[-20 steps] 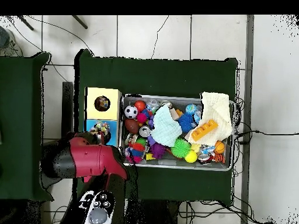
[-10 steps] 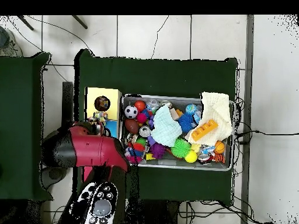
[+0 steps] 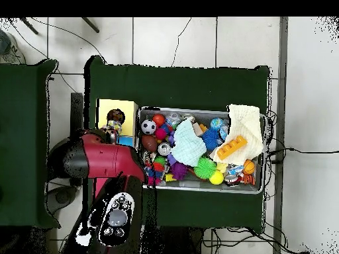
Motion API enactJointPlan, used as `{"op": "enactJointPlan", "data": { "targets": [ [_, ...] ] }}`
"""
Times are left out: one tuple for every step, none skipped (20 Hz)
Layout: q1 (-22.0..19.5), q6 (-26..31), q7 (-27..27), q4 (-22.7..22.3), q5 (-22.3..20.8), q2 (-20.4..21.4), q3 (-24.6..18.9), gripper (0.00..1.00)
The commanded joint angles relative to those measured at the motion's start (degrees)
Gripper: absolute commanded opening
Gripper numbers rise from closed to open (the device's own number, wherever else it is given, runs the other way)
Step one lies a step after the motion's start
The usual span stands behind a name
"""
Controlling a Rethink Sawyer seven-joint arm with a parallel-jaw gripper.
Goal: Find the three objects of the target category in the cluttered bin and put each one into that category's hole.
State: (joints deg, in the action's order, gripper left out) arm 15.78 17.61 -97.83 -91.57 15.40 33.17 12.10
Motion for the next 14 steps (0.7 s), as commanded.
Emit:
{"op": "enactJointPlan", "data": {
  "targets": [
    [-1.03,0.35,-13.09,4.94,2.46,-5.91,-0.62,0.0],
    [-1.02,0.28,-13.1,5.35,2.47,-6.31,-0.55,0.0],
    [-0.89,-0.13,-13.2,5.61,2.38,-6.74,-0.32,0.0],
    [-1.1,-0.55,-13.13,5.68,2.41,-7.0,-0.52,0.0],
    [-1.35,-0.69,-12.87,5.92,2.32,-7.24,-0.66,0.0],
    [-1.66,-0.95,-12.67,5.97,2.31,-7.26,-0.9,0.0],
    [-1.89,-0.73,-12.37,6.07,2.24,-7.15,-1.02,0.0],
    [-1.98,-0.47,-12.15,6.39,2.17,-7.1,-0.89,0.0],
    [-2.3,-0.5,-12.01,6.65,2.2,-7.15,-1.12,0.0],
    [-2.62,-0.54,-11.86,6.9,2.23,-7.2,-1.35,0.0],
    [-2.96,-0.91,-11.83,7.1,2.31,-7.24,-1.61,0.0],
    [-3.13,-0.76,-11.78,7.45,2.33,-7.27,-1.68,0.0],
    [-3.2,-0.24,-11.85,7.71,2.44,-7.26,-1.64,0.0],
    [-3.11,0.32,-12.03,7.97,2.56,-7.26,-1.43,0.0]
  ]
}}
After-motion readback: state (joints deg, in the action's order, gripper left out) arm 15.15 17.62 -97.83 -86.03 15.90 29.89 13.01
